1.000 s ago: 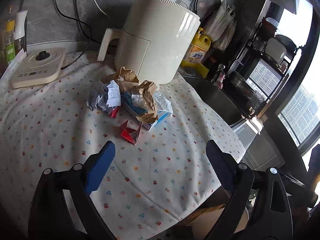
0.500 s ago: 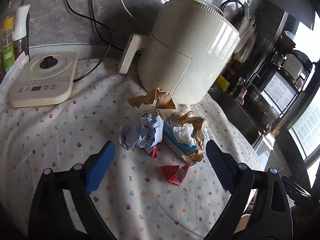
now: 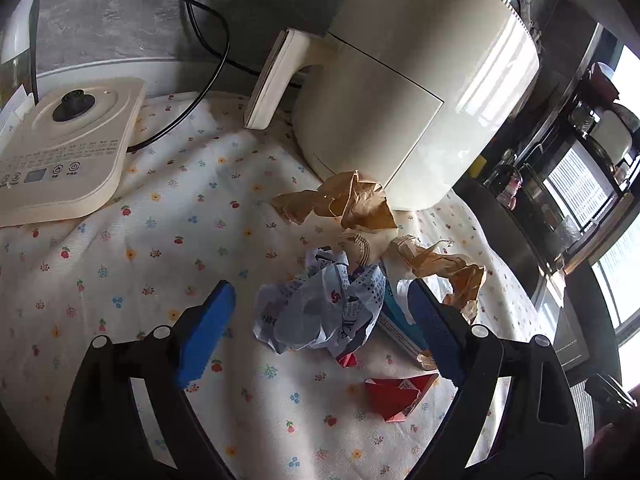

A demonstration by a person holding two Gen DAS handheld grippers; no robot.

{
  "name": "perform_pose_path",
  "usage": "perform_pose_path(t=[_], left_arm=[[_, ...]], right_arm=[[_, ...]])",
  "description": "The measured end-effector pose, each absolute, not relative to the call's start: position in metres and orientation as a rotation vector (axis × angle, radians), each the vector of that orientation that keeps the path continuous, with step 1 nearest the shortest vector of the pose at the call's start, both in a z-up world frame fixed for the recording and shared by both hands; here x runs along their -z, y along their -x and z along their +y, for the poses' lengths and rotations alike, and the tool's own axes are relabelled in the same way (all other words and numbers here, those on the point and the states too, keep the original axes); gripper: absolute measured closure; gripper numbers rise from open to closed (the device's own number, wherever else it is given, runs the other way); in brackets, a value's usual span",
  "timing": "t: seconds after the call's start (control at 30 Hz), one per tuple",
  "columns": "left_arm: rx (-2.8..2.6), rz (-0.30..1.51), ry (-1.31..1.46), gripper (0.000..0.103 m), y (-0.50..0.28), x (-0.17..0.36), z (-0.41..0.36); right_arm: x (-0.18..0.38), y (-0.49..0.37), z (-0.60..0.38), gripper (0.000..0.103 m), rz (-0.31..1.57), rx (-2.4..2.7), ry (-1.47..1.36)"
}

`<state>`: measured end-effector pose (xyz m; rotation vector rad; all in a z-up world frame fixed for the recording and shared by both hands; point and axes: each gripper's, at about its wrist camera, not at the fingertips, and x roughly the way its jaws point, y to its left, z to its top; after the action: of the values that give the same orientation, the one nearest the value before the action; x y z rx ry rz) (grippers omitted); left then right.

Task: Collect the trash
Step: 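Grasp the crumpled white-blue wrapper with the left gripper while the right gripper grasps the brown paper bag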

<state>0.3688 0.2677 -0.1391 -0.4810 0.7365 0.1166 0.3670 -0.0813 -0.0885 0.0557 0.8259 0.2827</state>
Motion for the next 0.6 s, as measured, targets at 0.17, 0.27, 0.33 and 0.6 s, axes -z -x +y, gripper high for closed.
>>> perform_pose_path(t=[0.17,0.27,0.33,0.6], left_arm=[[-0.099,0.737,0.529,0.08,-0.357,0.137,0.276],[-0.106,0.701,0.556,0.081,-0.336,0.128,0.283],[-0.127,0.68,0.562,0.081,-0.322,0.122,0.288],[-0.241,0.609,0.574,0.08,-0.258,0.101,0.313]], right_arm=[[0.086,-0.375,-0.058,0.015,0.824,-0.338,-0.042],[0.084,-0.379,-0.037,0.017,0.82,-0.394,-0.022],[0.084,-0.383,-0.021,0.02,0.821,-0.435,-0.008],[0.081,-0.396,0.048,0.026,0.826,-0.603,0.068]])
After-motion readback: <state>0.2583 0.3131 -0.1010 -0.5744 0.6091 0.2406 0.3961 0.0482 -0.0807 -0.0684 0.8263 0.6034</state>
